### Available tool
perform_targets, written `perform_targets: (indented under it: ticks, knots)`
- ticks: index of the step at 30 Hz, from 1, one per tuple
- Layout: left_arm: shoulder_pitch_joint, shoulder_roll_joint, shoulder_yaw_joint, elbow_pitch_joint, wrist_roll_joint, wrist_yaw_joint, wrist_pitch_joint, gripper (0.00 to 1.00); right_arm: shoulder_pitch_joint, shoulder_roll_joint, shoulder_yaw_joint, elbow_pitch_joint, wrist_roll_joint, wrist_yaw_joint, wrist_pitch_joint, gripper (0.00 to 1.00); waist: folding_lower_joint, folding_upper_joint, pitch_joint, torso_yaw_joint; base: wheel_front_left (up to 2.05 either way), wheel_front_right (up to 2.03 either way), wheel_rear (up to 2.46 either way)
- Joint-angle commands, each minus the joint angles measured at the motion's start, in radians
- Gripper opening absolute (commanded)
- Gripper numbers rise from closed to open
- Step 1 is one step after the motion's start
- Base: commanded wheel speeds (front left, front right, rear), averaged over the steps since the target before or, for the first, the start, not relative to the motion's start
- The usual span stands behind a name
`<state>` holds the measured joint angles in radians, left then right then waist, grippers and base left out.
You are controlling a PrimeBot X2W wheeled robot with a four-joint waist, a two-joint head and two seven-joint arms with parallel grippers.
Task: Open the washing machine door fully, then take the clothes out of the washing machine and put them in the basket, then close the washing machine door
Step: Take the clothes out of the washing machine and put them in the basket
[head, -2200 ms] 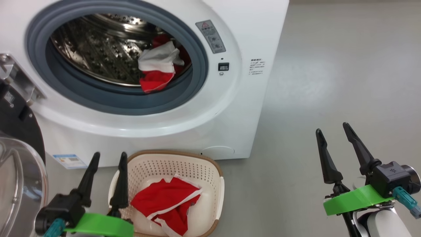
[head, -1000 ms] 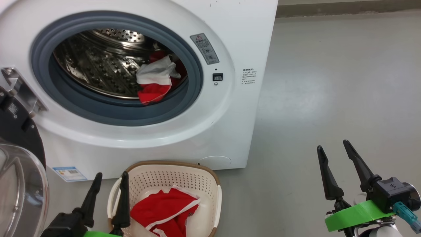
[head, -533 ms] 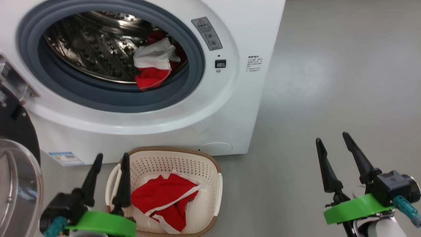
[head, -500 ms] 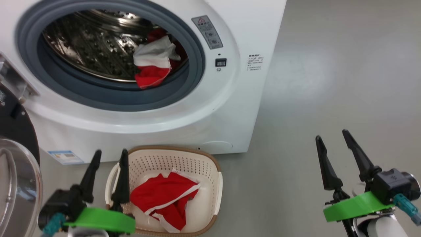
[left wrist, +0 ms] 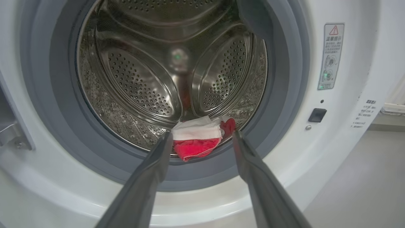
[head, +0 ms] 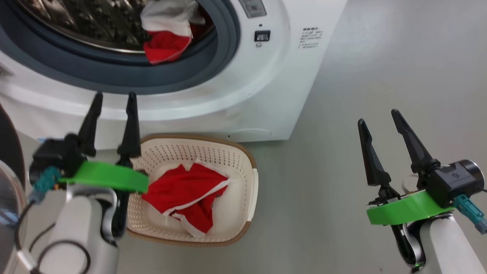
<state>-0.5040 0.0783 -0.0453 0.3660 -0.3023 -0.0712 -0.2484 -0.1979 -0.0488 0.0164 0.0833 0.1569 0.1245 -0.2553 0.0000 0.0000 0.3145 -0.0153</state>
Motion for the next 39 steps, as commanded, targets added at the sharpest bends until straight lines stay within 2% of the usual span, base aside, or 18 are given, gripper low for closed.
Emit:
perform_targets:
  ticks: [1, 13, 26, 32, 39]
  knots:
    - [-0.046, 0.03, 0.031, -0.002, -0.008, -0.01, -0.009, 1.0, -0.025, -0.001, 0.029, -0.029, -0.01, 0.006, -0.006, 1.0, 0.0, 0.0, 0.06, -0.004, 0.0, 0.0, 0.0]
    - [-0.379, 0.07, 0.002, 0.242, -0.025, -0.049, -0.013, 1.0, -0.087, -0.001, 0.055, -0.027, -0.018, 0.006, -0.006, 1.0, 0.0, 0.0, 0.186, -0.027, 0.0, 0.0, 0.0]
    - [-0.667, 0.086, -0.074, 0.5, -0.055, -0.059, 0.0, 1.0, -0.132, -0.001, 0.085, -0.022, -0.001, 0.006, -0.006, 1.0, 0.0, 0.0, 0.266, -0.055, 0.0, 0.0, 0.0]
    - [-0.777, 0.102, -0.112, 0.644, -0.064, -0.055, 0.091, 1.0, -0.148, -0.001, 0.117, 0.016, 0.013, 0.006, -0.006, 1.0, 0.0, 0.0, 0.276, -0.068, 0.0, 0.0, 0.0]
    - [-0.869, 0.119, -0.145, 0.802, -0.038, 0.001, 0.234, 1.0, -0.161, -0.001, 0.138, 0.05, 0.027, 0.006, -0.006, 1.0, 0.0, 0.0, 0.28, -0.091, 0.0, 0.0, 0.0]
